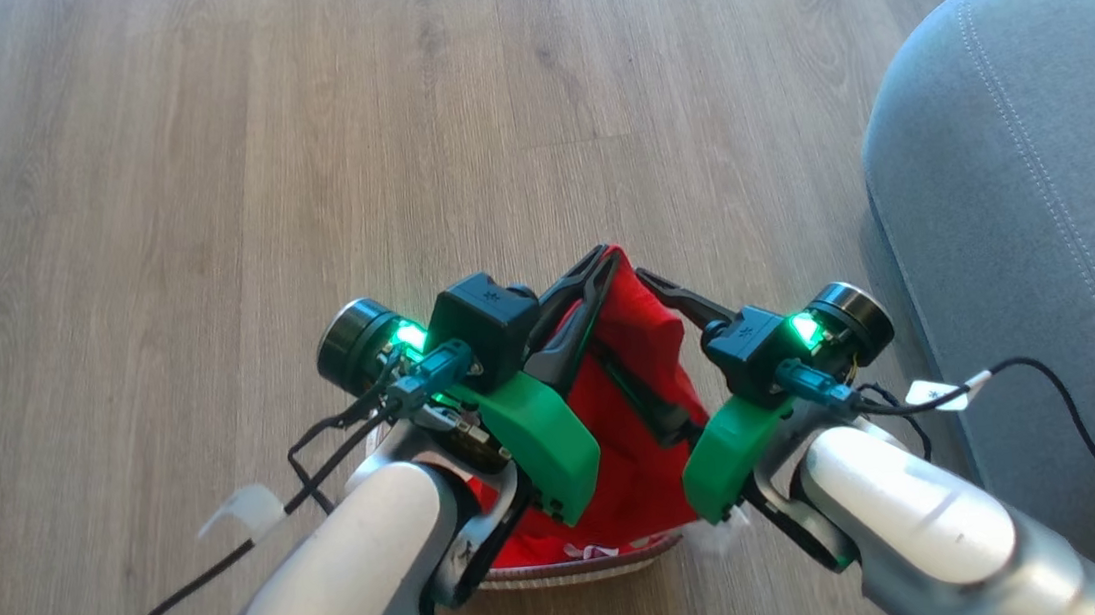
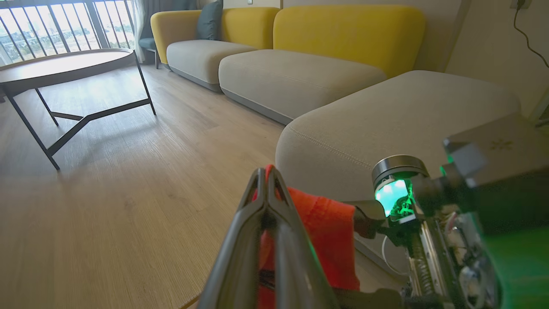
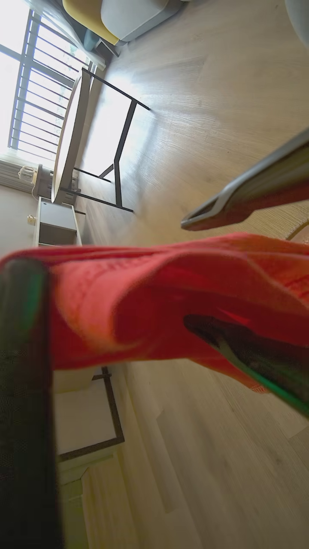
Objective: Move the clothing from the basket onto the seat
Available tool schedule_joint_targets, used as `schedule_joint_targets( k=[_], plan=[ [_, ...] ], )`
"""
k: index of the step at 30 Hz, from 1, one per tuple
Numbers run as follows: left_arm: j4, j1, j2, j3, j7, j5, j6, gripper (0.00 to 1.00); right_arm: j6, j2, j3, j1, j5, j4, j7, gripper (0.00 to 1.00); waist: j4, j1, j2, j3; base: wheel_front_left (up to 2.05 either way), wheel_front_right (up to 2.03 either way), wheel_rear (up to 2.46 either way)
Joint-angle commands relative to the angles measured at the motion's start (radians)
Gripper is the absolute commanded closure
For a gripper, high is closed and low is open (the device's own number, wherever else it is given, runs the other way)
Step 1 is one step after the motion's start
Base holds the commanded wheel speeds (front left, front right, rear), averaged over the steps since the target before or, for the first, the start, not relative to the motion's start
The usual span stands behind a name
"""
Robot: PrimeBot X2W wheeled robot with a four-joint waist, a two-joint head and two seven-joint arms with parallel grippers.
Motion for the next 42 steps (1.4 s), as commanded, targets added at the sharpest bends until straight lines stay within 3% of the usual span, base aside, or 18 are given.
schedule_joint_targets(
  k=[1, 2, 4, 12, 14, 16, 17, 18, 19, 42],
  plan=[
    [-0.044, -0.063, 0.003, 0.037, 0.001, -0.002, -0.005, 1.0, 0.007, 0.009, -0.002, -0.022, 0.013, -0.021, -0.005, 0.16, 0.0, 0.0, 0.0, 0.0, 0.0, 0.0, 0.0],
    [-0.046, -0.062, 0.003, 0.035, 0.003, -0.003, -0.005, 1.0, 0.007, 0.01, 0.001, -0.023, 0.018, -0.018, -0.005, 0.51, 0.0, 0.0, 0.0, -0.001, 0.0, 0.0, 0.0],
    [-0.05, -0.057, 0.001, 0.034, 0.004, -0.013, -0.006, 1.0, 0.007, 0.011, 0.007, -0.025, 0.026, -0.012, -0.005, 1.0, -0.002, 0.0, 0.0, -0.002, 0.0, 0.0, 0.0],
    [-0.024, -0.048, 0.005, 0.041, -0.013, -0.024, 0.001, 1.0, 0.007, -0.011, -0.007, -0.037, 0.054, -0.009, -0.005, 1.0, -0.019, 0.0, 0.0, 0.004, 0.0, 0.0, 0.0],
    [-0.01, -0.045, 0.007, 0.044, -0.02, -0.025, 0.006, 0.71, 0.007, -0.018, -0.018, -0.037, 0.056, -0.016, -0.005, 1.0, -0.028, 0.0, 0.0, 0.004, 0.0, 0.0, 0.0],
    [0.003, -0.04, 0.006, 0.047, -0.028, -0.029, 0.009, 0.52, 0.007, -0.028, -0.031, -0.036, 0.056, -0.026, -0.005, 1.0, -0.039, 0.0, 0.0, 0.004, 0.0, 0.0, 0.0],
    [0.01, -0.038, 0.005, 0.048, -0.033, -0.03, 0.01, 0.19, 0.007, -0.034, -0.038, -0.034, 0.055, -0.031, -0.005, 1.0, -0.045, 0.0, 0.0, 0.004, 0.0, 0.0, 0.0],
    [0.017, -0.035, 0.004, 0.049, -0.036, -0.033, 0.011, 0.05, 0.007, -0.04, -0.046, -0.032, 0.054, -0.036, -0.005, 1.0, -0.052, 0.0, 0.0, 0.004, 0.0, 0.0, 0.0],
    [0.024, -0.033, 0.004, 0.05, -0.04, -0.034, 0.012, 0.0, 0.007, -0.046, -0.054, -0.029, 0.055, -0.042, -0.005, 1.0, -0.059, 0.0, 0.0, 0.004, 0.0, 0.0, 0.0],
    [0.101, -0.008, -0.013, 0.026, -0.098, -0.04, 0.021, 0.0, 0.007, -0.215, -0.281, 0.065, 0.023, -0.214, 0.008, 1.0, -0.301, 0.0, 0.0, 0.057, 0.0, 0.0, 0.0]
  ],
)
